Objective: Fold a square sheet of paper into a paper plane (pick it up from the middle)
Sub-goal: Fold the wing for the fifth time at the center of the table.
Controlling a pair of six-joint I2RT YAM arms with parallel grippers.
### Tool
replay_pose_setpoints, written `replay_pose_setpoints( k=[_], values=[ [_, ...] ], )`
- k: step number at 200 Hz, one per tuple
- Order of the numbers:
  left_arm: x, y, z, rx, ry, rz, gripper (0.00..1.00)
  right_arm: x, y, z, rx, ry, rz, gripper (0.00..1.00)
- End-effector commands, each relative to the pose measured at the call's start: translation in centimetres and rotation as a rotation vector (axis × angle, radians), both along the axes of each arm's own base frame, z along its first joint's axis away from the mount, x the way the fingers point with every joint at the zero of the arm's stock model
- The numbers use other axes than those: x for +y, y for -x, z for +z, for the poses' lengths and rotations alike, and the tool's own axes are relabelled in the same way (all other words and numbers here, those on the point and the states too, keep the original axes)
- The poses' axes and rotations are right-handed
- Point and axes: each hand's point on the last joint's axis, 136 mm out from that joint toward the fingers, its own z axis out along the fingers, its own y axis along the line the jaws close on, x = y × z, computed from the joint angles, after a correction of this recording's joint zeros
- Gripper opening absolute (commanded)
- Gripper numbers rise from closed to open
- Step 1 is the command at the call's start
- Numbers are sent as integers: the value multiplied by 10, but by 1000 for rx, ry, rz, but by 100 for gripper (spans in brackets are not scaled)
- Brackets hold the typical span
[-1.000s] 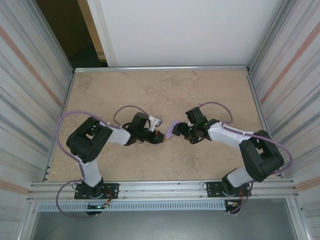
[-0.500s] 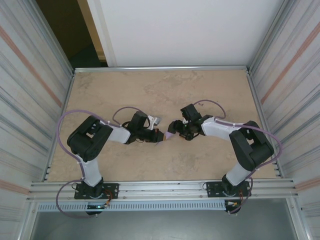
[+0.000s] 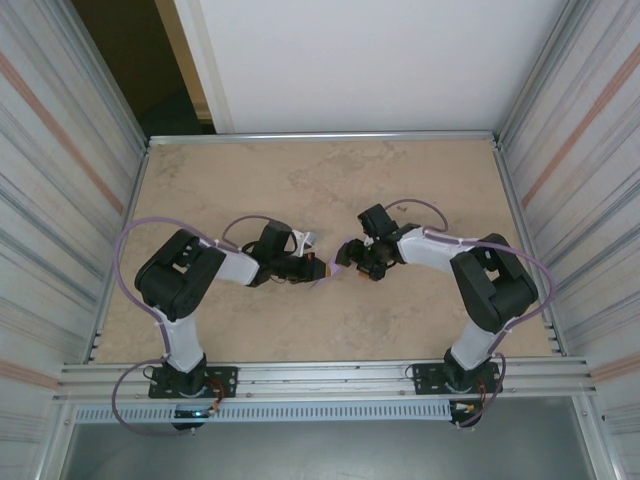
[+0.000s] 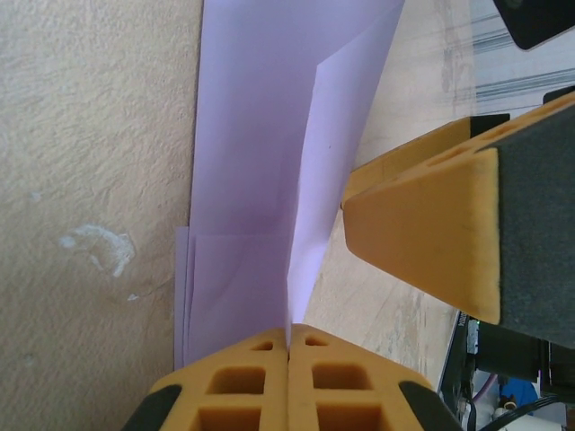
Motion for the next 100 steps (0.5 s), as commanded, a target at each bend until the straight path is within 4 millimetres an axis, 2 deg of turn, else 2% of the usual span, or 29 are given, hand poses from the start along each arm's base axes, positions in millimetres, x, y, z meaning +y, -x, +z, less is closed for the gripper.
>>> replay_pose_setpoints(
  k=[1,38,100],
  values=[
    [1,3,-3,26,1,-9,5,-9,-4,-27,52,82,-41,66],
    [3,5,-2,24,-17,-10,10,-18,0,-43,120,183,-66,67],
    [12,4,17,-41,-66,-8,28,-24,6,-55,174,245,-75,67]
  ],
)
